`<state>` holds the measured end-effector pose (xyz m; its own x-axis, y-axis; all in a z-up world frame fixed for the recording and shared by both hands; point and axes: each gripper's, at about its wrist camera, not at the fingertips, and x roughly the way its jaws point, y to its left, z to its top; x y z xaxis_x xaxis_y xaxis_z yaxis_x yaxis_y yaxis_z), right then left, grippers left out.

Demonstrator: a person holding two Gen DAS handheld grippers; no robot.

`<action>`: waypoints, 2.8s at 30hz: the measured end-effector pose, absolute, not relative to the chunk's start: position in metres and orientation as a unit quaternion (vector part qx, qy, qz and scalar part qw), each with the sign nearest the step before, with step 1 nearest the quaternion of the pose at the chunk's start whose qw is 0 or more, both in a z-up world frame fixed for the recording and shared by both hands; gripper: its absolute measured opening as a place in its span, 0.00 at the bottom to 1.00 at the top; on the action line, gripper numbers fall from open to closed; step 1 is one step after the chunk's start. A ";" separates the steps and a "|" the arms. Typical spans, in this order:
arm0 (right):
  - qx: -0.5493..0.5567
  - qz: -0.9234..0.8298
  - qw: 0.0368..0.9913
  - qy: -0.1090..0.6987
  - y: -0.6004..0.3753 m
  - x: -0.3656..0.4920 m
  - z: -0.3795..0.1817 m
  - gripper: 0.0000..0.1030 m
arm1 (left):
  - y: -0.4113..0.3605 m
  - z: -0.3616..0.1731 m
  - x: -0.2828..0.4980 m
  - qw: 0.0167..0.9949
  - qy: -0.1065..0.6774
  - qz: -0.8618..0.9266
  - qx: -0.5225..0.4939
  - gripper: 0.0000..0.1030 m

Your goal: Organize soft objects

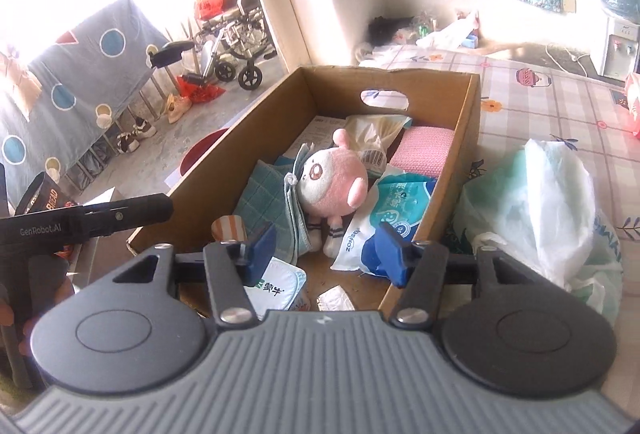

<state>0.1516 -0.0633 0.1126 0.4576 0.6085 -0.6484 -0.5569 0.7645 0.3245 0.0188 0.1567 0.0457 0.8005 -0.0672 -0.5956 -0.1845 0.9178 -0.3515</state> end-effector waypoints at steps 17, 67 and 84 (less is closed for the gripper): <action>0.071 0.165 0.930 0.322 -0.152 0.043 0.088 0.99 | 0.050 0.058 -0.016 0.952 0.301 0.002 -0.045 1.00; 0.054 0.132 0.908 0.395 -0.146 0.035 0.066 0.99 | 0.036 0.030 -0.022 0.911 0.403 0.061 -0.056 1.00; 0.054 0.140 0.902 0.405 -0.135 0.037 0.063 0.99 | 0.034 0.024 -0.020 0.904 0.421 0.060 -0.039 0.99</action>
